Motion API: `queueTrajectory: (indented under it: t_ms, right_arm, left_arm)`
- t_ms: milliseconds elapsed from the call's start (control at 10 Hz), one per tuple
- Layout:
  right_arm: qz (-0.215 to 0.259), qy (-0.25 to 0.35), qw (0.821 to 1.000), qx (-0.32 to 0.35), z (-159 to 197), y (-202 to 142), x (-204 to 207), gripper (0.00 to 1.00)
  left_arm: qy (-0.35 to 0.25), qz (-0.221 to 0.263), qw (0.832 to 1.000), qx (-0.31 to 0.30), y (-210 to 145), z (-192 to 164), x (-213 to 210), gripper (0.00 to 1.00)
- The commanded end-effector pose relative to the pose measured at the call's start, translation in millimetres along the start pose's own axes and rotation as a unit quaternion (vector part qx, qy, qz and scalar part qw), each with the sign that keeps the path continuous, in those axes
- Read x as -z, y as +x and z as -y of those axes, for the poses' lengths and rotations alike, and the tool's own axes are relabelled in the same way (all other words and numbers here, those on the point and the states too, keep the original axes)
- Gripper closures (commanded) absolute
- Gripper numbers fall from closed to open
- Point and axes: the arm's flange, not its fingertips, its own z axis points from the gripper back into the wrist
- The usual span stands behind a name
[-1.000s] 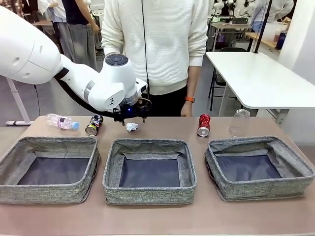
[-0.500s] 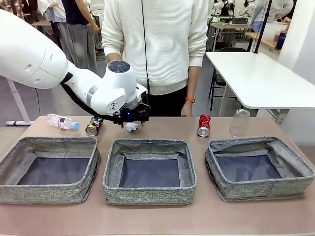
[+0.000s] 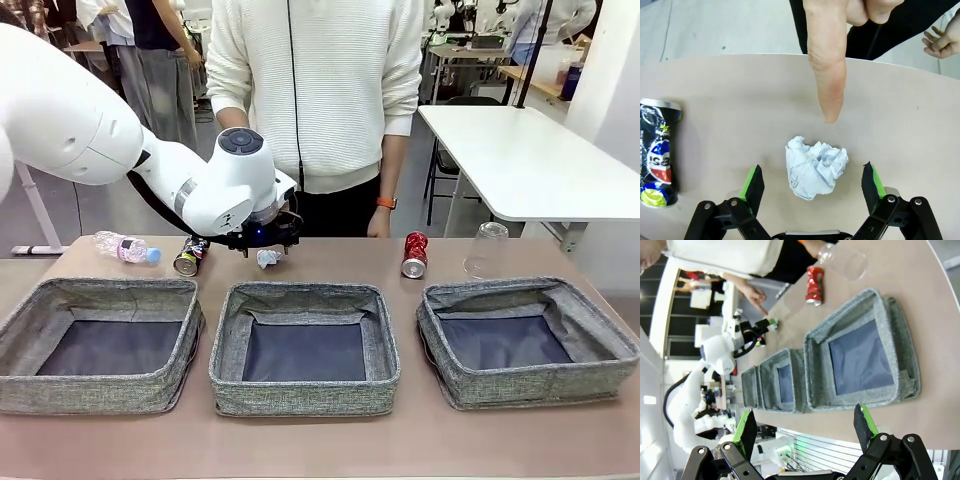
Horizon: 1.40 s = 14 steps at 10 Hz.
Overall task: Sort the waste into the appropriate baskets.
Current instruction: Pick up the waste item pointed out by the person.
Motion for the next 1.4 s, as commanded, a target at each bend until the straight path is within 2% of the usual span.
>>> queueTrajectory:
  t_ms: [0, 800, 900, 1000, 1100, 1300]
  right_arm:
    - [0.004, 0.011, 1.0, -0.012, -1, 2, 0, 0.0]
    - [0.004, 0.011, 1.0, -0.012, -1, 2, 0, 0.0]
    - [0.004, 0.011, 1.0, -0.012, -1, 2, 0, 0.0]
    - [0.004, 0.011, 1.0, -0.012, -1, 2, 0, 0.0]
    - [0.004, 0.011, 1.0, -0.012, -1, 2, 0, 0.0]
    - [0.004, 0.011, 1.0, -0.012, -1, 2, 0, 0.0]
  left_arm:
    - [-0.001, 0.004, 1.0, -0.015, 1, 5, 8, 0.0]
    - [0.005, 0.007, 1.0, -0.023, -6, 3, 26, 0.0]
    - [0.004, 0.01, 1.0, -0.016, -6, 3, 26, 0.59]
    - [0.005, 0.01, 1.0, -0.015, -6, 2, 25, 0.6]
    - [0.005, 0.009, 1.0, -0.015, -6, 2, 25, 1.0]
    - [0.01, 0.006, 1.0, -0.014, -7, 1, 26, 1.0]
